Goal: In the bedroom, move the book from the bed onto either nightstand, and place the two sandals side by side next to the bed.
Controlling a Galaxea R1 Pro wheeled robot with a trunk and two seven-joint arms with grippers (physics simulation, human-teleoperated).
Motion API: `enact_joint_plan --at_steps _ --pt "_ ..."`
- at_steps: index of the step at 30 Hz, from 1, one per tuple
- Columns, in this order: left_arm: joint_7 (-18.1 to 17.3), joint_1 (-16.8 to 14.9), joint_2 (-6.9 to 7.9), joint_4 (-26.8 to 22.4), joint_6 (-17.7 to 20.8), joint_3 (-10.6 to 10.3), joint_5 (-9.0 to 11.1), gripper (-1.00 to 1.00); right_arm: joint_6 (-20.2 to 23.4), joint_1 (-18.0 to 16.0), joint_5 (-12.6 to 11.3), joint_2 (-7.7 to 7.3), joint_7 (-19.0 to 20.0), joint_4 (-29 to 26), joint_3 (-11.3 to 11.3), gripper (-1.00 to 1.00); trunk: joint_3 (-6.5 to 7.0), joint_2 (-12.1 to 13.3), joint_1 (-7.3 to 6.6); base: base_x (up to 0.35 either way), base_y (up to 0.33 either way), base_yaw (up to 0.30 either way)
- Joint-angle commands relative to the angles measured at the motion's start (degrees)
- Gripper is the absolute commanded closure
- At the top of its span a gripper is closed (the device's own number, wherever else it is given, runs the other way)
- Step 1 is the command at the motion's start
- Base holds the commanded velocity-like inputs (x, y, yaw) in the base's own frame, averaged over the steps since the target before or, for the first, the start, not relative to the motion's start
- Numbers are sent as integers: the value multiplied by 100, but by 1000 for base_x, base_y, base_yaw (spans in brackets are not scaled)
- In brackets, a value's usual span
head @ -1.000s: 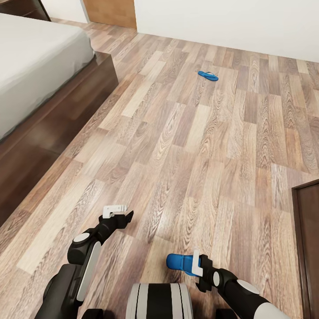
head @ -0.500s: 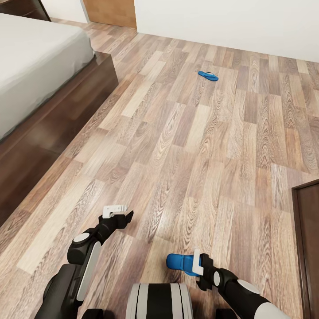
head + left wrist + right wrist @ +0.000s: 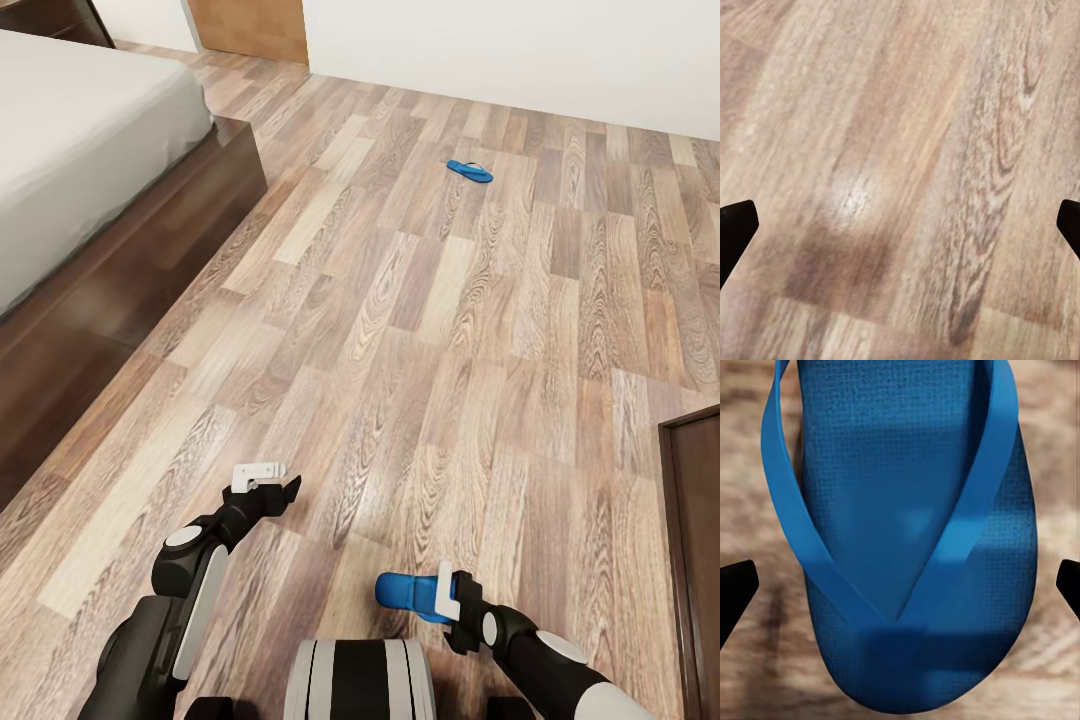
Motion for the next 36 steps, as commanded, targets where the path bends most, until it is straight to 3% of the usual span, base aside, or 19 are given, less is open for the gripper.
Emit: enact_joint_plan --at_steps 1,7,13,26,36 --pt "2 0 -2 -6 35 5 45 -100 34 -1 47 -6 17 -18 23 -100 -3 -1 -1 0 0 0" --pt "2 -2 -2 -6 35 5 45 -100 40 0 47 -7 -72 -18 25 -100 -3 -1 -1 0 0 0" --pt "-1 -2 -2 -6 35 5 45 -100 50 -1 47 -7 -129 -17 24 -100 -136 -10 15 0 0 0" --pt "-4 -2 -4 -6 35 5 45 -100 67 -1 47 -19 -147 -15 19 -100 -136 -10 15 0 0 0" --pt "-6 -2 -2 -6 35 5 45 -100 70 0 47 -134 -150 -84 -25 -100 -136 -10 15 0 0 0"
